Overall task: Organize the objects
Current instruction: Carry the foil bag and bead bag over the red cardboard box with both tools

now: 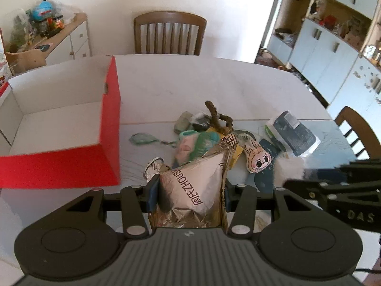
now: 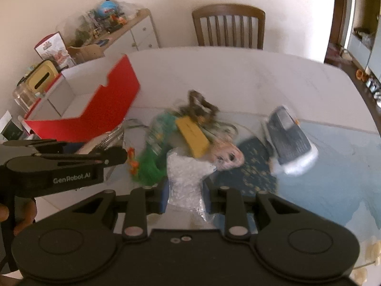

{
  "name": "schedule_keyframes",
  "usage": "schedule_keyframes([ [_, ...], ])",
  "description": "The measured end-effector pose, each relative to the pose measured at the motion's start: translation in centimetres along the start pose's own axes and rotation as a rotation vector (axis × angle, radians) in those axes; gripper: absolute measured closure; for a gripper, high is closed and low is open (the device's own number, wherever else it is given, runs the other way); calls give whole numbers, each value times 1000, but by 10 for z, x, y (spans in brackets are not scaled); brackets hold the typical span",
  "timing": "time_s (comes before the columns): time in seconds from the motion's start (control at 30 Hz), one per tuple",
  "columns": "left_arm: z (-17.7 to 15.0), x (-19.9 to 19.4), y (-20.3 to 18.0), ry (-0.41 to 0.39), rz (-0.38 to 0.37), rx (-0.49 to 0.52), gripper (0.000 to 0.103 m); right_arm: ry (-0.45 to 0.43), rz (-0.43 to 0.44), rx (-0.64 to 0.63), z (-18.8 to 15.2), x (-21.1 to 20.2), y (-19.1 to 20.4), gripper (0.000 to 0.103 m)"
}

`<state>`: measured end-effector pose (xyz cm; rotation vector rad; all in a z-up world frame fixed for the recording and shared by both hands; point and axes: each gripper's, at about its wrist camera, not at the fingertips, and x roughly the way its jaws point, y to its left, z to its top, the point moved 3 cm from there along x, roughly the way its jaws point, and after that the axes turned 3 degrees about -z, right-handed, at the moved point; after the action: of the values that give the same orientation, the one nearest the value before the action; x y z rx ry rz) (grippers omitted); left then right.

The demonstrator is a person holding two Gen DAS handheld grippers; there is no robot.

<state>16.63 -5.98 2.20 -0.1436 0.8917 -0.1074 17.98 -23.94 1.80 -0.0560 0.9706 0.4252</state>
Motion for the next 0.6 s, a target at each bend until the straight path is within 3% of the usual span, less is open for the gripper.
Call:
schedule_keyframes([
  [0.2,3,-24,36,4,-57,-9,55,-31,-8,-2,19,-1,38,75],
  [0.6,23,-61,100,-33,-100,24,55,-78,-40,26,43,5,87,75],
])
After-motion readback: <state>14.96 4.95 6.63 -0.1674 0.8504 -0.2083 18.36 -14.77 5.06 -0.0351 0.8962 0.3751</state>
